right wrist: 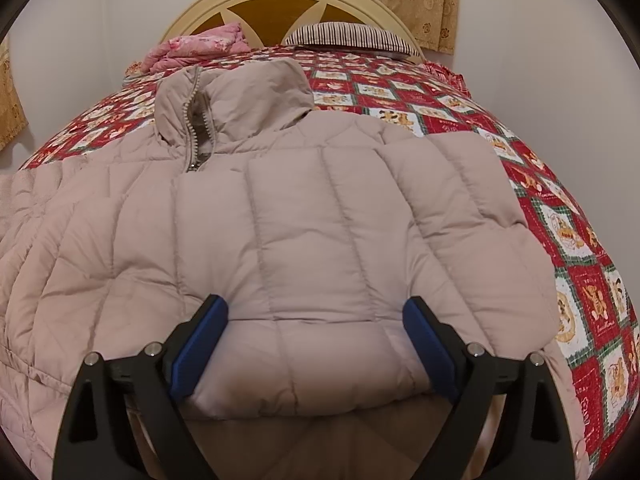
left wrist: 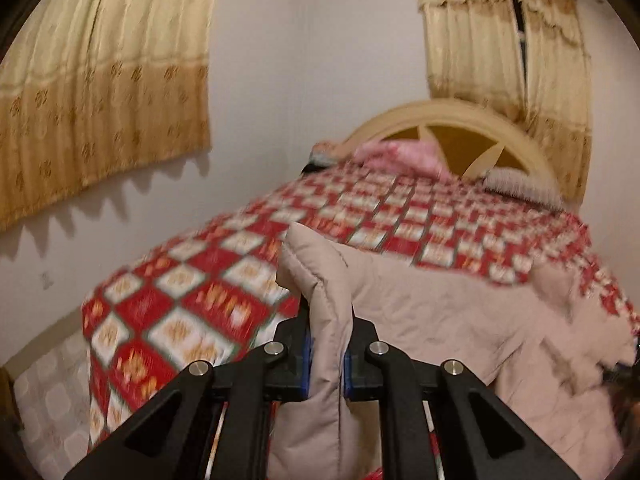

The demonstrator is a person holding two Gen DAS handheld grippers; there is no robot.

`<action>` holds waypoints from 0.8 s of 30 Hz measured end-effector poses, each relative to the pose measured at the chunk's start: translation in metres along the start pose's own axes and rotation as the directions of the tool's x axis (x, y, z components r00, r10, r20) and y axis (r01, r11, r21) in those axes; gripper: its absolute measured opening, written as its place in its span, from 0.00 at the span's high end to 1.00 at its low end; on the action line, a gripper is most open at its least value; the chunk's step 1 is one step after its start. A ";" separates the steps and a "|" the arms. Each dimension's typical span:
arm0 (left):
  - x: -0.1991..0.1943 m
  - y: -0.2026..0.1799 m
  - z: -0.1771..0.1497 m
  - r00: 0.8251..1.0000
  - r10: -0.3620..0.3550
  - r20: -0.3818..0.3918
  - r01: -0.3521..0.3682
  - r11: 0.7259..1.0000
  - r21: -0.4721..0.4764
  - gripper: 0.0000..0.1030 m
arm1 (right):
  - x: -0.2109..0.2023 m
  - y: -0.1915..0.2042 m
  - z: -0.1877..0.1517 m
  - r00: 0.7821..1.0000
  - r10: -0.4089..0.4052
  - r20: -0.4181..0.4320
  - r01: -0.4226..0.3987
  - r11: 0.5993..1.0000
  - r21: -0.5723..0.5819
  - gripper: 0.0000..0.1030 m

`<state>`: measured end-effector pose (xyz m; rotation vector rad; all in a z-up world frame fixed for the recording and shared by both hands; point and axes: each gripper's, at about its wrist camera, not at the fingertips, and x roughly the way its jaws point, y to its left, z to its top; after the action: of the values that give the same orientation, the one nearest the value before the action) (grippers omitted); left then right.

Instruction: Fold large clothes

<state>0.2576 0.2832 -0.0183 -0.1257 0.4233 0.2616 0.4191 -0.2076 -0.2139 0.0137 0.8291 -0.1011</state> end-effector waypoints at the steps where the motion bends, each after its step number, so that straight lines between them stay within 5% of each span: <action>1: -0.002 -0.006 0.008 1.000 -0.013 0.010 0.013 1.000 0.005 0.90 | 0.000 0.000 0.000 1.000 0.001 0.000 -0.001 1.000 0.001 0.10; 11: -0.033 -0.132 0.067 0.971 -0.217 0.094 0.199 0.964 0.174 0.90 | 0.000 0.000 0.001 1.000 0.007 0.000 -0.007 1.000 0.004 0.09; 14: -0.042 -0.171 0.077 0.953 -0.287 0.099 0.262 0.941 0.214 0.90 | -0.007 -0.008 0.007 0.996 0.084 -0.007 -0.084 0.996 0.027 0.09; 17: -0.048 -0.216 0.079 0.930 -0.357 0.092 0.320 0.906 0.275 0.90 | -0.034 -0.023 0.015 0.990 0.126 0.060 -0.130 0.989 0.072 0.09; 24: -0.047 -0.315 0.058 0.885 -0.464 0.023 0.425 0.828 0.367 0.90 | -0.074 -0.058 0.014 0.971 0.072 0.230 -0.102 0.987 0.122 0.03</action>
<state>0.3264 -0.0193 0.0748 0.1453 0.3114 -0.2737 0.3740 -0.2599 -0.1488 0.1618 0.5930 -0.0732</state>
